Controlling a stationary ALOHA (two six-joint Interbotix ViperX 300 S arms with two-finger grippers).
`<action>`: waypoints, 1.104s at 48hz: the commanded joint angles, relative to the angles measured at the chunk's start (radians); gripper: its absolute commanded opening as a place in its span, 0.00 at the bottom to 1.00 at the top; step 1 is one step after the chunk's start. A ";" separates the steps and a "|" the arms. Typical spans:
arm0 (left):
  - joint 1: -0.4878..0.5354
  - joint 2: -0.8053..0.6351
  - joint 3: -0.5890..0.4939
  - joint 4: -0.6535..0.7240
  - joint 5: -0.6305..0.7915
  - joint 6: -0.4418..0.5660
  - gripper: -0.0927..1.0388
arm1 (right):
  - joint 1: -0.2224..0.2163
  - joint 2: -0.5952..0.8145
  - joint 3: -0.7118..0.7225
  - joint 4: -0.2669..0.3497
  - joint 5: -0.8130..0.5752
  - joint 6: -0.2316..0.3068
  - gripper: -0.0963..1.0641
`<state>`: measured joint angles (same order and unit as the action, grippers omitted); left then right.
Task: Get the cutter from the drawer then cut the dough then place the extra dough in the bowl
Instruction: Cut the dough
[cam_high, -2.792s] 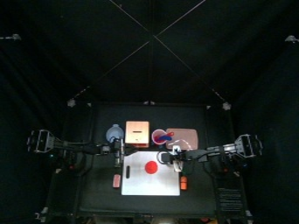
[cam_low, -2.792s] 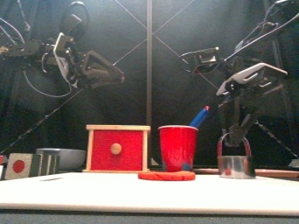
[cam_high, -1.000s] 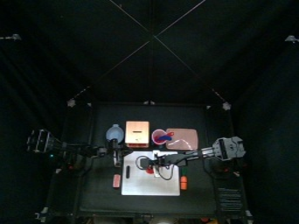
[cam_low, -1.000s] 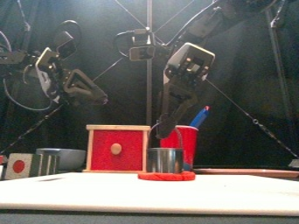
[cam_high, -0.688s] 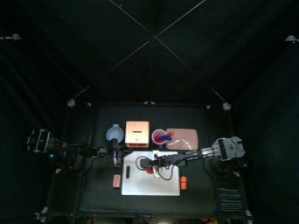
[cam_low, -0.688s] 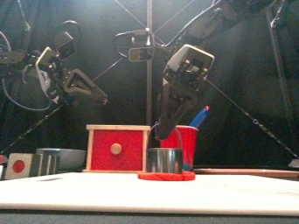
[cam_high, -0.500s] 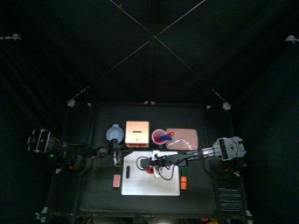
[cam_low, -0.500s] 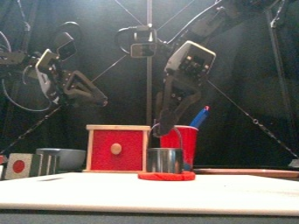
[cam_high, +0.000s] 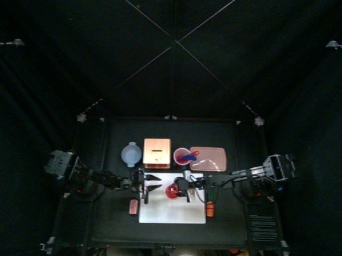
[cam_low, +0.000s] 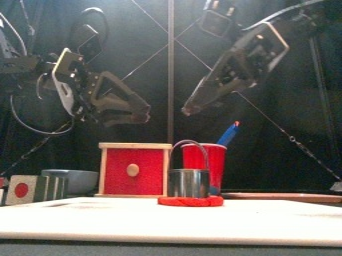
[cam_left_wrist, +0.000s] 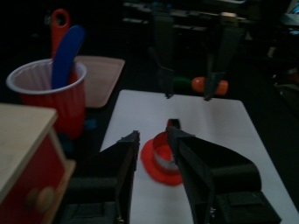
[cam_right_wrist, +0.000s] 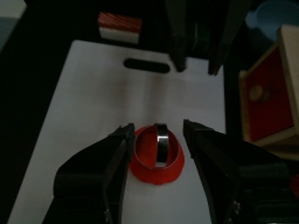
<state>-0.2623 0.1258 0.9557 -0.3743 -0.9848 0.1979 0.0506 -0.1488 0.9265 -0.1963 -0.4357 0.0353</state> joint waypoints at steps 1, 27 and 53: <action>-0.015 0.063 -0.066 -0.031 -0.017 0.012 0.88 | -0.026 0.012 0.091 -0.021 -0.270 0.002 0.81; -0.009 0.149 -0.106 -0.089 -0.009 0.023 0.88 | -0.129 0.301 0.063 -0.117 -0.560 -0.009 0.81; 0.028 0.192 -0.129 -0.097 -0.006 0.025 0.87 | -0.126 0.337 0.023 -0.098 -0.535 0.009 0.81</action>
<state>-0.2378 0.3313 0.8452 -0.4709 -0.9863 0.2224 -0.0752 0.2240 0.9603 -0.3129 -0.9787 0.0430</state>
